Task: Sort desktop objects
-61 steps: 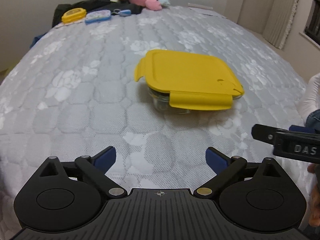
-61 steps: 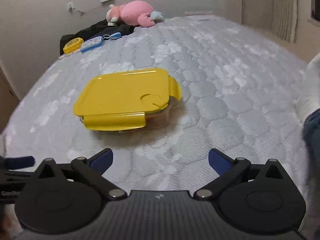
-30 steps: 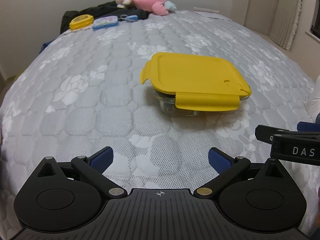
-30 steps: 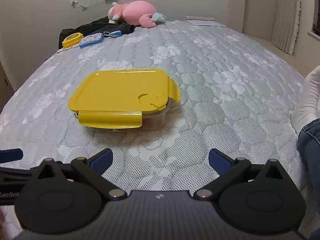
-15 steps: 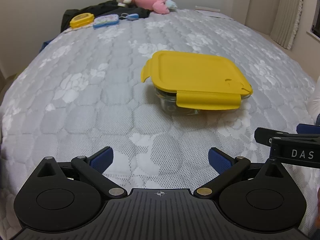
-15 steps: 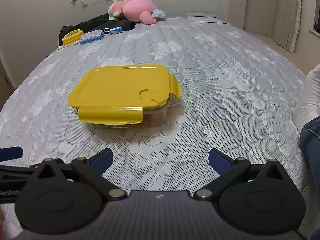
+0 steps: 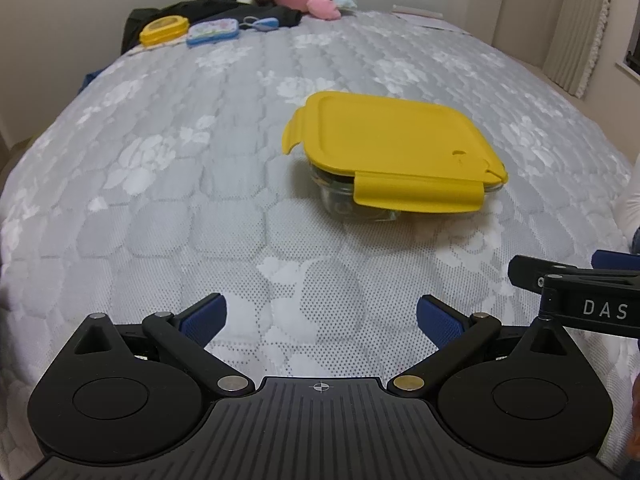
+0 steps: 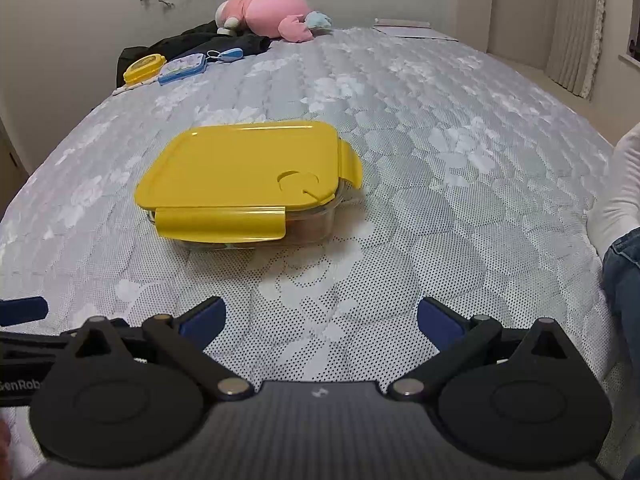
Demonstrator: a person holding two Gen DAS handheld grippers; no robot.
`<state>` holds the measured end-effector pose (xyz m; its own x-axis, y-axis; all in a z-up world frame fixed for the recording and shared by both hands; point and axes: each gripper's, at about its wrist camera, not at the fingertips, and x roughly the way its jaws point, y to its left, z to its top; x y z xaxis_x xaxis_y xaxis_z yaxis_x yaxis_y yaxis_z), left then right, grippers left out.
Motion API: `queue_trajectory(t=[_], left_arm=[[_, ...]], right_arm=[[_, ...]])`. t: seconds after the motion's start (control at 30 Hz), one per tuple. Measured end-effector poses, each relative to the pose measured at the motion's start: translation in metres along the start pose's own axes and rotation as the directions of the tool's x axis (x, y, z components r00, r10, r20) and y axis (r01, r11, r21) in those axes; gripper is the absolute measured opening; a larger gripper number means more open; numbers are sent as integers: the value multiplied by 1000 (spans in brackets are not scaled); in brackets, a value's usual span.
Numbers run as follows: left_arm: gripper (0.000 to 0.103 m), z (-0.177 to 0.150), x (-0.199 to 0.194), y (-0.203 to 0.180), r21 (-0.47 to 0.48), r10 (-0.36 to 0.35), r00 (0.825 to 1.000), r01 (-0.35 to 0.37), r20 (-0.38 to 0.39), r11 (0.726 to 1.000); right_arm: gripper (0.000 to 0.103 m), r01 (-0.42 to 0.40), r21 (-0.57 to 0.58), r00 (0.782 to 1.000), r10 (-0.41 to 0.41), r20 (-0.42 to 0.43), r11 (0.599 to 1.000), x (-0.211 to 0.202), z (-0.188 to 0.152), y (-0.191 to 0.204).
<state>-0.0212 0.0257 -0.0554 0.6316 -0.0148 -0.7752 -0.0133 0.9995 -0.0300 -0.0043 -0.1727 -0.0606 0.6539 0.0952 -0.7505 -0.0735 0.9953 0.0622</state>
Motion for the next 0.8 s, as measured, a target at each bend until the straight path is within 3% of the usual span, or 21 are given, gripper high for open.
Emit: queue_trajectory(t=[0.8], left_arm=[[103, -1, 6, 5, -29, 5, 999, -5, -33, 1000]], right_arm=[[103, -4, -6, 1000, 4, -12, 1000, 3, -1, 2]])
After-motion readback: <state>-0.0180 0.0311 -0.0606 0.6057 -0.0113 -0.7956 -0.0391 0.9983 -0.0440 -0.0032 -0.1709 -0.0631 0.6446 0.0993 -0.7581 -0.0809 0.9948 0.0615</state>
